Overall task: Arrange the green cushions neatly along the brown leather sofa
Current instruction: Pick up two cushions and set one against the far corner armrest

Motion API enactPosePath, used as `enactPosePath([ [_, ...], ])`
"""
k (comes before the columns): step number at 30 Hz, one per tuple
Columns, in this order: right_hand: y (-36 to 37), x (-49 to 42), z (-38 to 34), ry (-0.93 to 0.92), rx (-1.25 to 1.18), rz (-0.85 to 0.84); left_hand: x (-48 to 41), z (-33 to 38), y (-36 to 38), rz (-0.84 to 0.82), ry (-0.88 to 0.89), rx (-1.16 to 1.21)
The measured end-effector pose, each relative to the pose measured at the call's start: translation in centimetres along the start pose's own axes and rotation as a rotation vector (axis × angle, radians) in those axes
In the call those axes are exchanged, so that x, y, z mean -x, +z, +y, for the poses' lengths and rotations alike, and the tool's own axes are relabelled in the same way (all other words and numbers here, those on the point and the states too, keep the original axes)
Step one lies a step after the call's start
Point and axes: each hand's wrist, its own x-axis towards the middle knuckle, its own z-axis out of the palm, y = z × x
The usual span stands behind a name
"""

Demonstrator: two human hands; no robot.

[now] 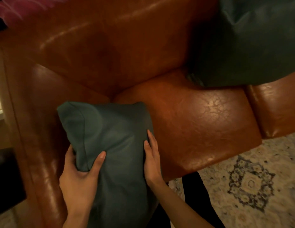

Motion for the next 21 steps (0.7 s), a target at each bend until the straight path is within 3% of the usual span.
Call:
enactPosePath([
  [7, -0.3, -0.5, 2.9, -0.002, 0.18, 0.015, 1.2, -1.5, 1.3, -0.081, -0.011, -0.121],
  [15, -0.4, -0.3, 2.3, -0.103, 0.313, -0.04, -6.0, 1.0, 0.2, -0.046, 0.027, 0.235],
  [18, 0.6, 0.6, 0.3, -0.261, 0.292, -0.103, -11.1, 2.7, 0.5, -0.038, 0.189, 0.051],
  [21, 2.7, 1.3, -0.1, -0.269, 0.317, -0.126, -12.7, 2.7, 0.0, -0.103, 0.293, 0.021],
])
